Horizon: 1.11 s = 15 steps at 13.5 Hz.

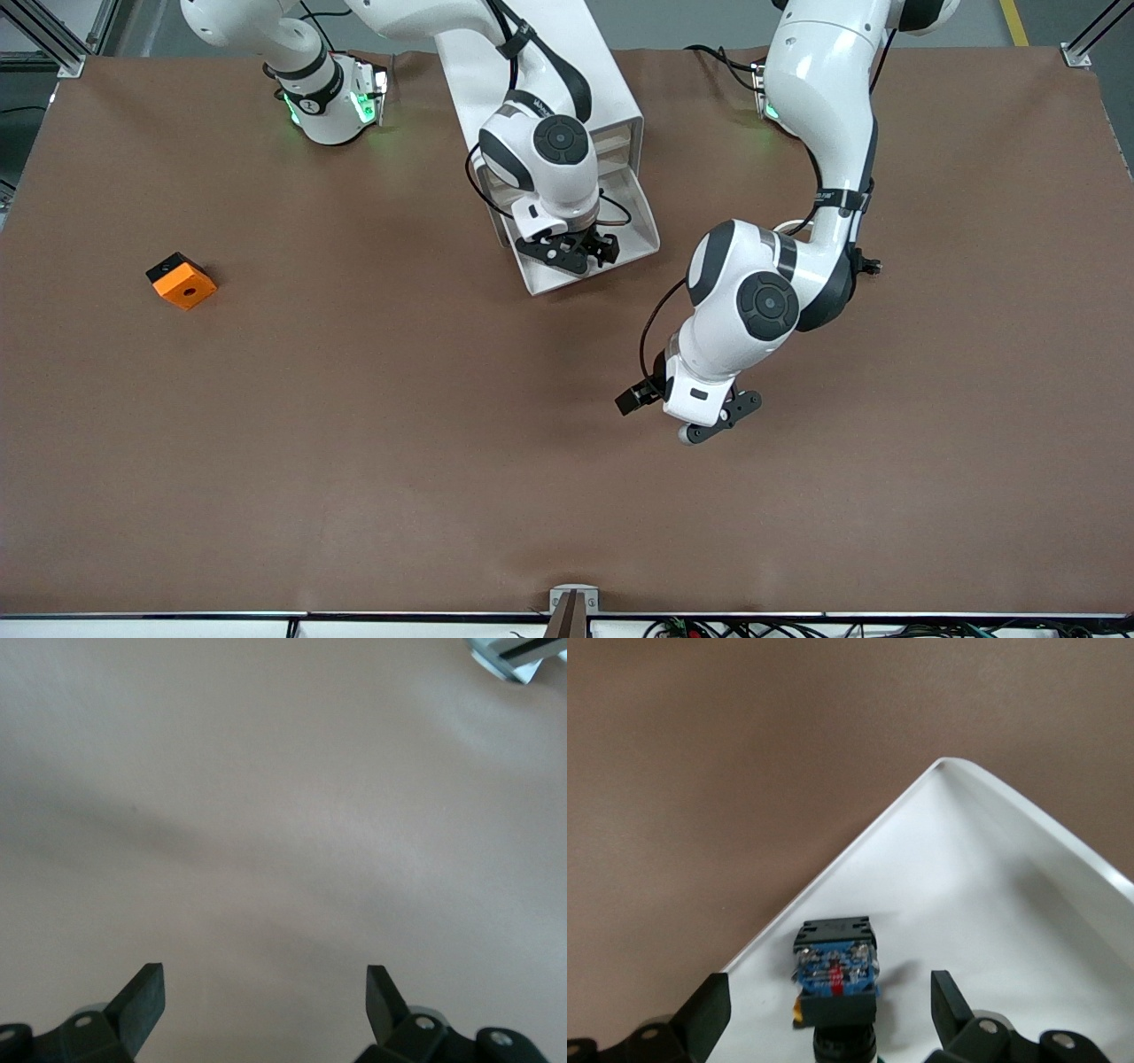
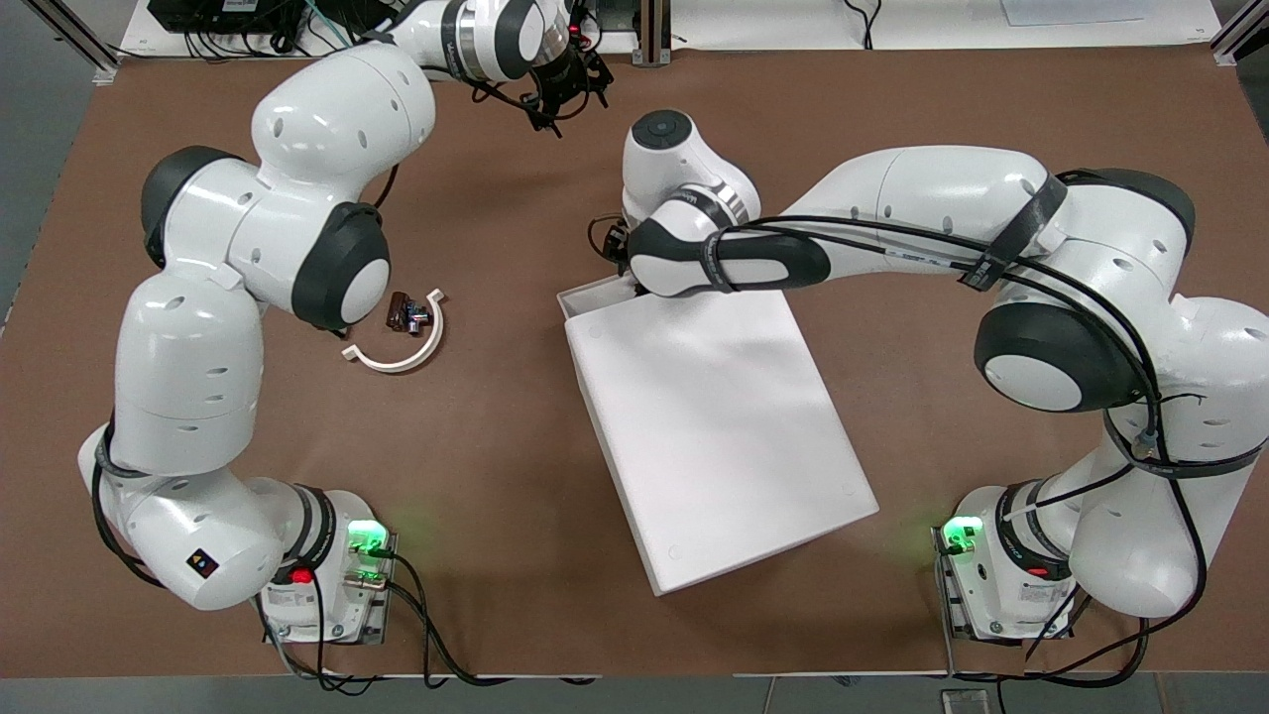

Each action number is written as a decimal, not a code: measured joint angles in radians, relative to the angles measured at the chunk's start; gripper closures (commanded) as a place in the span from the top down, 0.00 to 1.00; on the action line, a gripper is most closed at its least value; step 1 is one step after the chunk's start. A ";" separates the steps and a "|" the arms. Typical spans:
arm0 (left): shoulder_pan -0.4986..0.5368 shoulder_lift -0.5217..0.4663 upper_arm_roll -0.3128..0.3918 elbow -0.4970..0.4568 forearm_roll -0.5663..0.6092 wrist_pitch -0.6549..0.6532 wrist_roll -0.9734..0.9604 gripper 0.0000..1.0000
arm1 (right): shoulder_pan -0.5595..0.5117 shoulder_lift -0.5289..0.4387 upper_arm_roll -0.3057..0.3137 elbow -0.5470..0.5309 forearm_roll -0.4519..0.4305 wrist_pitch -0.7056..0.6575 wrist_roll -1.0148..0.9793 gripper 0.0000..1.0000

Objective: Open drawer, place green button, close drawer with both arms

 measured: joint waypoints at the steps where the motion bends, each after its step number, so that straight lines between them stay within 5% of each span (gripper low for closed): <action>1: 0.000 -0.012 0.000 0.001 0.041 -0.006 0.000 1.00 | -0.002 -0.001 -0.004 0.036 0.000 -0.047 -0.003 1.00; 8: -0.027 -0.005 -0.057 -0.014 0.104 -0.090 0.010 1.00 | -0.205 -0.067 -0.024 0.167 -0.003 -0.275 -0.293 1.00; 15: -0.170 0.007 -0.069 -0.270 0.104 0.196 -0.043 1.00 | -0.518 -0.188 -0.030 0.168 -0.010 -0.461 -0.777 1.00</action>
